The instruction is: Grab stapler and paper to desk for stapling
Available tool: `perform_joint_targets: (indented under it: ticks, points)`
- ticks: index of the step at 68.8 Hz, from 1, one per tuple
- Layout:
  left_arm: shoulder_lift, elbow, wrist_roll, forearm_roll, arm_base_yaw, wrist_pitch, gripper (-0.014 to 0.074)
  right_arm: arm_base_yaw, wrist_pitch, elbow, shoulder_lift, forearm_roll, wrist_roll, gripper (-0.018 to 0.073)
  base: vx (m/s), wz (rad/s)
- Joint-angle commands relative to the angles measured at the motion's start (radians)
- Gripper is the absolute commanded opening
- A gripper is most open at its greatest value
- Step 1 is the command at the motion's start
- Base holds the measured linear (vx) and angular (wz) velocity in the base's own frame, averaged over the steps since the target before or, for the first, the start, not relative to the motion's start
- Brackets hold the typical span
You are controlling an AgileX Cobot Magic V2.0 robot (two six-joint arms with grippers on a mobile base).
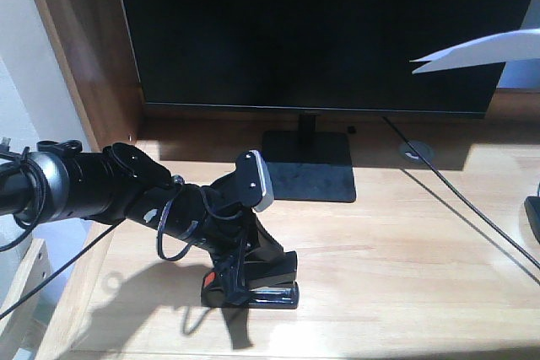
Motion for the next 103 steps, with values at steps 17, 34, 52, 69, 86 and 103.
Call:
perform_joint_targets:
  ticks: [17, 34, 52, 69, 86, 103]
  points:
    - [-0.044, -0.023, 0.001, -0.049, -0.006, 0.021, -0.0006, 0.002, -0.029, -0.030, 0.012, -0.003, -0.007, -0.0010, 0.00, 0.00]
    - [-0.044, -0.023, 0.001, -0.049, -0.006, 0.021, -0.0006, 0.002, -0.029, -0.030, 0.012, -0.003, -0.007, -0.0010, 0.00, 0.00]
    - [-0.044, -0.023, 0.001, -0.049, -0.006, 0.021, -0.0006, 0.002, -0.029, -0.030, 0.012, -0.003, -0.007, -0.0010, 0.00, 0.00]
    - [-0.044, -0.023, 0.001, -0.049, -0.006, 0.021, -0.0006, 0.002, -0.029, -0.030, 0.012, -0.003, -0.007, -0.0010, 0.00, 0.00]
    - [-0.044, -0.023, 0.001, -0.049, -0.006, 0.021, -0.0006, 0.002, -0.029, -0.030, 0.012, 0.001, -0.006, -0.0010, 0.00, 0.00]
    - [-0.044, -0.023, 0.001, -0.049, -0.006, 0.021, -0.0006, 0.002, -0.008, -0.030, 0.012, -0.008, -0.014, -0.0010, 0.00, 0.00]
